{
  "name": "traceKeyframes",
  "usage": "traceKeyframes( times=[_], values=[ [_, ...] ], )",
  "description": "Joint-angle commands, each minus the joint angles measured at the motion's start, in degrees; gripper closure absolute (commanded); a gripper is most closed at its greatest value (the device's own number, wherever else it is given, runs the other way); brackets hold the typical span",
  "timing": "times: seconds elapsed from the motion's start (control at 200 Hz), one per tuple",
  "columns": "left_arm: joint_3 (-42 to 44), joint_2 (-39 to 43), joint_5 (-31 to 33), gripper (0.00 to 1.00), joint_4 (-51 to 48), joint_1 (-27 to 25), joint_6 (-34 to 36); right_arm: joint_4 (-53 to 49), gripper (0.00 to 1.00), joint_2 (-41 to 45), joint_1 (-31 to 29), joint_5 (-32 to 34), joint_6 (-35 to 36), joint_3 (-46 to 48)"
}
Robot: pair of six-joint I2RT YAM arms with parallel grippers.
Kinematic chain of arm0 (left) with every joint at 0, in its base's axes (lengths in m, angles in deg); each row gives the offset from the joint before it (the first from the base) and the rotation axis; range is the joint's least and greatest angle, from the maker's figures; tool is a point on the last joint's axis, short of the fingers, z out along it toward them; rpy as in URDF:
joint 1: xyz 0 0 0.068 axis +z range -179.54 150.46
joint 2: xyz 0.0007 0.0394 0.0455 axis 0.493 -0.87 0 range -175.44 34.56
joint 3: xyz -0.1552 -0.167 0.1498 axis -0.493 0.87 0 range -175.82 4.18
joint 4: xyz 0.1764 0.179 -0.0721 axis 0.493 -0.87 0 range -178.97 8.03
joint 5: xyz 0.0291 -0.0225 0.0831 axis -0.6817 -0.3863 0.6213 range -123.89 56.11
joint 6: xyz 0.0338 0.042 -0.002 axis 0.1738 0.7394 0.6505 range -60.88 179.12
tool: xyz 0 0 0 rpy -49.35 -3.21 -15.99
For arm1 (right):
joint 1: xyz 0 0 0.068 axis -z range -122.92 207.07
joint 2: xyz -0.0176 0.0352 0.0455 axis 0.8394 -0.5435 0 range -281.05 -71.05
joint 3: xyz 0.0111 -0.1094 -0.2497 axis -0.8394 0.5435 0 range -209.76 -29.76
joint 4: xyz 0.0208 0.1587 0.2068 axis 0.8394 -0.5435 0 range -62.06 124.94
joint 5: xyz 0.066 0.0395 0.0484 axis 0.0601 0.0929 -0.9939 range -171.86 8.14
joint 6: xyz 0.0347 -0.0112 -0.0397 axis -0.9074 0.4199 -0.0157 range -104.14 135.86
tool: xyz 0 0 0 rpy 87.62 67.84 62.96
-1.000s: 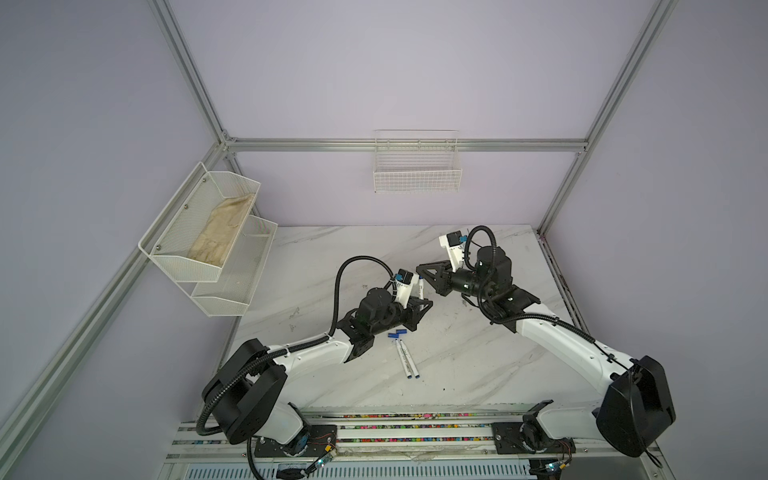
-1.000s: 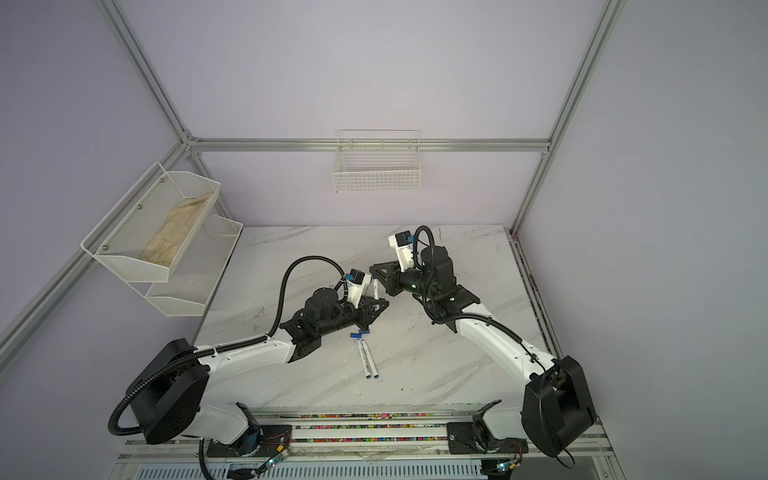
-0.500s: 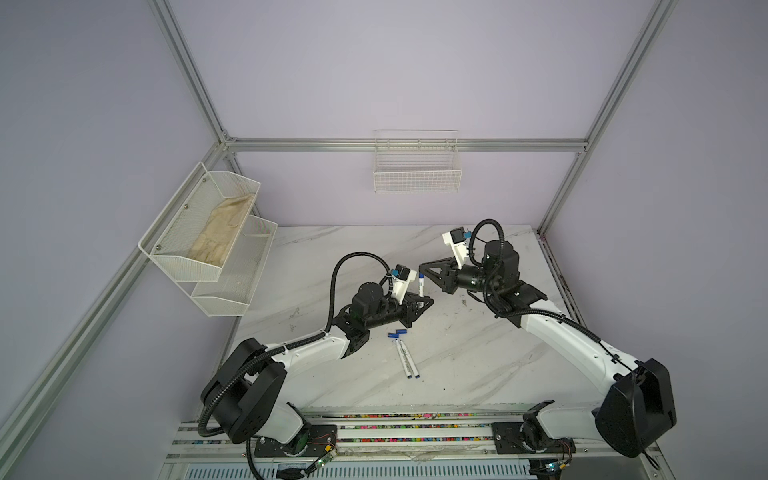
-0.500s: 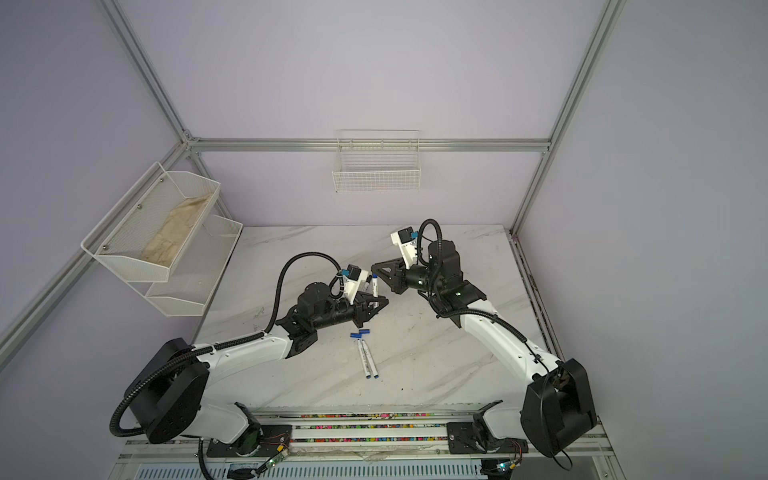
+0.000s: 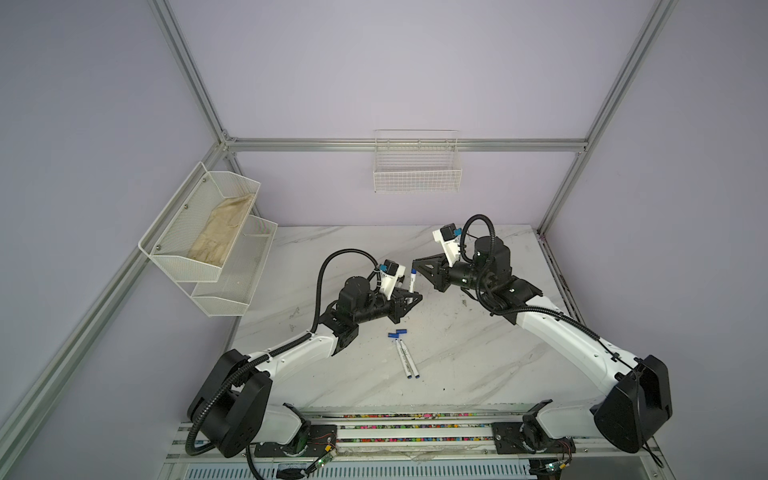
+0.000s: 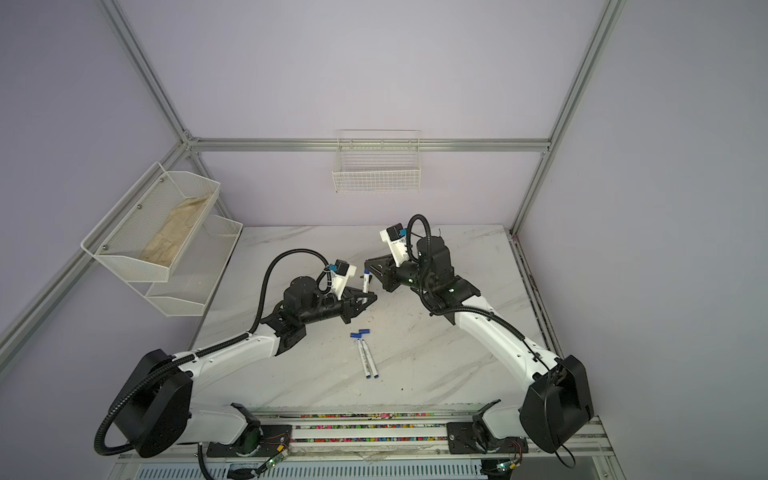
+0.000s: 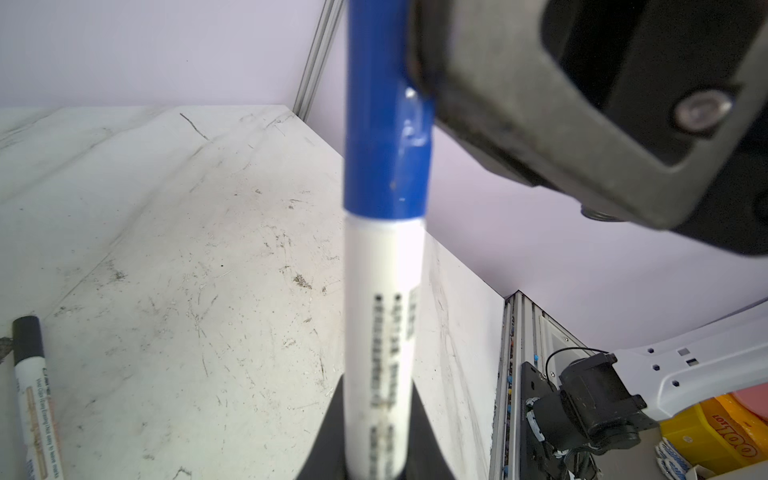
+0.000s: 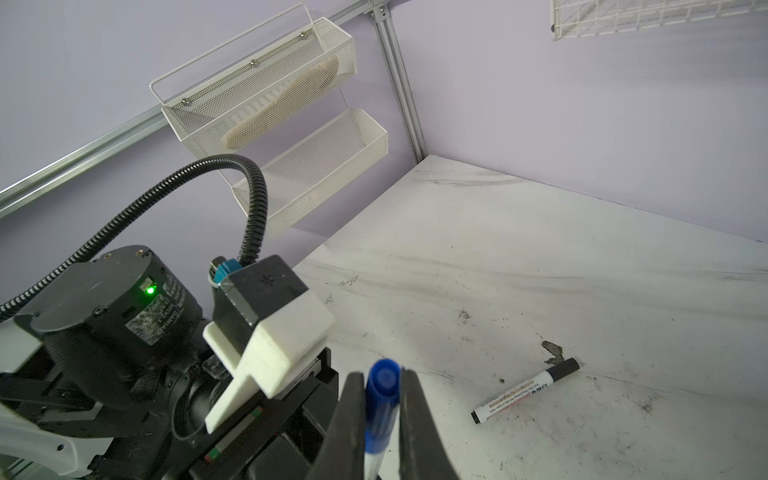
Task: Insert the pens into the pen caps
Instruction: 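Push the blue cap down onto the marker with the right gripper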
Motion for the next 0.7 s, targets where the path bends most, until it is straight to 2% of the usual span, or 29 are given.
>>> traceKeyframes(
  times=[0.0, 0.21, 0.28, 0.36, 0.535, 0.695],
  values=[
    [-8.01, 6.45, 14.98, 1.00, 14.93, 8.03, -4.30, -23.01, 1.00, -1.70, -1.36, 1.97, 5.61, 4.72],
    [-10.13, 5.51, 14.97, 1.00, 14.37, 8.10, -4.09, -25.03, 1.00, -2.92, -4.75, 6.66, 6.77, 5.44],
    [-10.24, 5.03, 15.00, 1.00, 13.51, 7.97, -3.58, -24.71, 1.00, -2.91, -4.75, 6.01, 6.81, 5.13],
    [-9.79, 4.75, 16.80, 1.00, 11.81, 7.10, -2.11, -22.98, 1.00, -2.06, -4.74, 2.25, 6.56, 4.85],
    [-7.51, 4.34, 23.63, 1.00, 7.99, 0.59, 7.30, -17.45, 1.00, -1.95, -4.01, -3.07, 3.71, 4.23],
    [-3.23, 3.66, 25.57, 1.00, 8.51, -3.39, 8.00, -16.17, 1.00, -3.33, -3.17, -1.87, 2.18, 1.70]
  ],
)
